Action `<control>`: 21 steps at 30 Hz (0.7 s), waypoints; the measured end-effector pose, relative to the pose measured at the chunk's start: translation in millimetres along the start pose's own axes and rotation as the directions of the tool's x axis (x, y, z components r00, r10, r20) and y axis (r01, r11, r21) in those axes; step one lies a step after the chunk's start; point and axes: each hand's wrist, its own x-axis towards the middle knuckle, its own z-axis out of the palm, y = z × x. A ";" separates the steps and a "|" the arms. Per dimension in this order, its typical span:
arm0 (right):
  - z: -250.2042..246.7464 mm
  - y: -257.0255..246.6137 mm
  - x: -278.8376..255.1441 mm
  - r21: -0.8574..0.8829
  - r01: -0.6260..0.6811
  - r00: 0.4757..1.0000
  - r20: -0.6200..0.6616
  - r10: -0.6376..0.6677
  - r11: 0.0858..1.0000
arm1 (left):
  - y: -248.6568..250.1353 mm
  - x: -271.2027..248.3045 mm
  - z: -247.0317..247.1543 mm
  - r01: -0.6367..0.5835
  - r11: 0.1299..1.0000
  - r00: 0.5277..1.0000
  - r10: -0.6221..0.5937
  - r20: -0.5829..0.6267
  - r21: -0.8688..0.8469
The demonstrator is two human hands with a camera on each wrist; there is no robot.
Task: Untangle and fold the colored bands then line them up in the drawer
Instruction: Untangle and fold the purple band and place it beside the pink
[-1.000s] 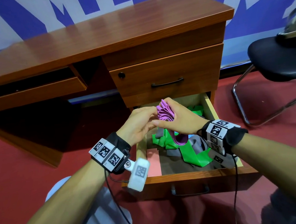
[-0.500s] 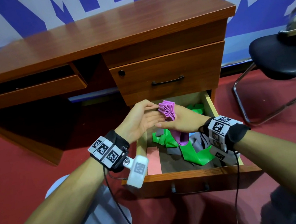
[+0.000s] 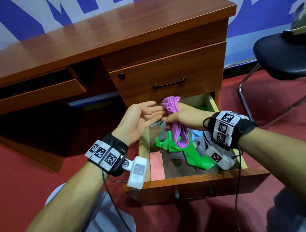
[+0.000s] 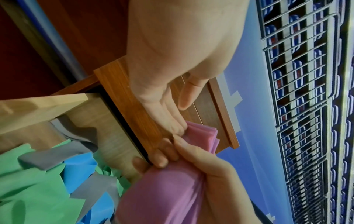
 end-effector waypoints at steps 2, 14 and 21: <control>0.8 -7.5 -3.0 0.260 0.011 0.994 -0.111 0.019 0.966 | 1.2 8.6 -4.4 -0.091 0.988 0.993 0.099 -0.058 0.123; 8.9 -29.6 -12.8 0.836 0.017 0.999 -0.037 0.025 0.549 | -16.3 -3.5 9.2 0.122 0.912 0.917 -0.255 0.308 0.391; -4.2 -18.6 -6.8 0.589 0.039 0.993 -0.115 0.036 0.807 | -22.8 -0.3 7.6 0.100 0.860 0.937 -0.251 0.243 0.500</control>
